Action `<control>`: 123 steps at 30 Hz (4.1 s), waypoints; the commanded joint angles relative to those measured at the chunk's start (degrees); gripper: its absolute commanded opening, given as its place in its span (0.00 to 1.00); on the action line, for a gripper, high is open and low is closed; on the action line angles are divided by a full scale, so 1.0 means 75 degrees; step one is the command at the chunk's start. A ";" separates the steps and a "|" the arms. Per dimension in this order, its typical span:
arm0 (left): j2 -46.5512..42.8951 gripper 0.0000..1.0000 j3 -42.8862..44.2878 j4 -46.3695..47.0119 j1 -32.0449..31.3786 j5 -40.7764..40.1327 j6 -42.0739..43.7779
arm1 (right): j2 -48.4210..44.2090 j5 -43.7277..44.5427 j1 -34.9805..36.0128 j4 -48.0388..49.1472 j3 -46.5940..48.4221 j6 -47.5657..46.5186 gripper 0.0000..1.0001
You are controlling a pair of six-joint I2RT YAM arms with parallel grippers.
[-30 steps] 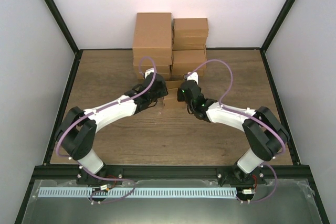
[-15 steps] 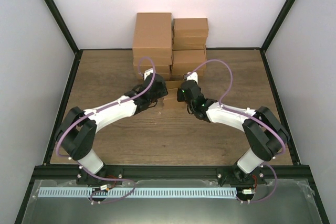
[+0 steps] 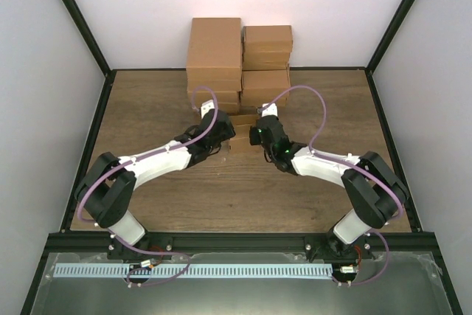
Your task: Fold the paper box
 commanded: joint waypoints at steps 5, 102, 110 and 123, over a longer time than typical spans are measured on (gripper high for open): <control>0.0173 0.04 -0.0218 -0.0726 -0.0256 0.0259 0.0229 | -0.0082 -0.1185 -0.0031 -0.0244 -0.0313 -0.0906 0.01; 0.0890 0.04 -0.1367 -0.0621 -0.1276 -0.0375 0.0461 | 0.0347 -0.1560 0.0200 -0.0016 -0.1852 0.0114 0.01; 0.0821 0.04 -0.1106 -0.0954 -0.1270 -0.0552 0.0606 | -0.0308 -0.1738 0.0172 -0.0640 -0.1383 0.0036 0.08; 0.0600 0.12 -0.0108 -0.1886 -0.1205 -0.0515 0.0766 | -0.1542 -0.2980 -0.0527 -0.1679 -0.0829 0.0122 0.42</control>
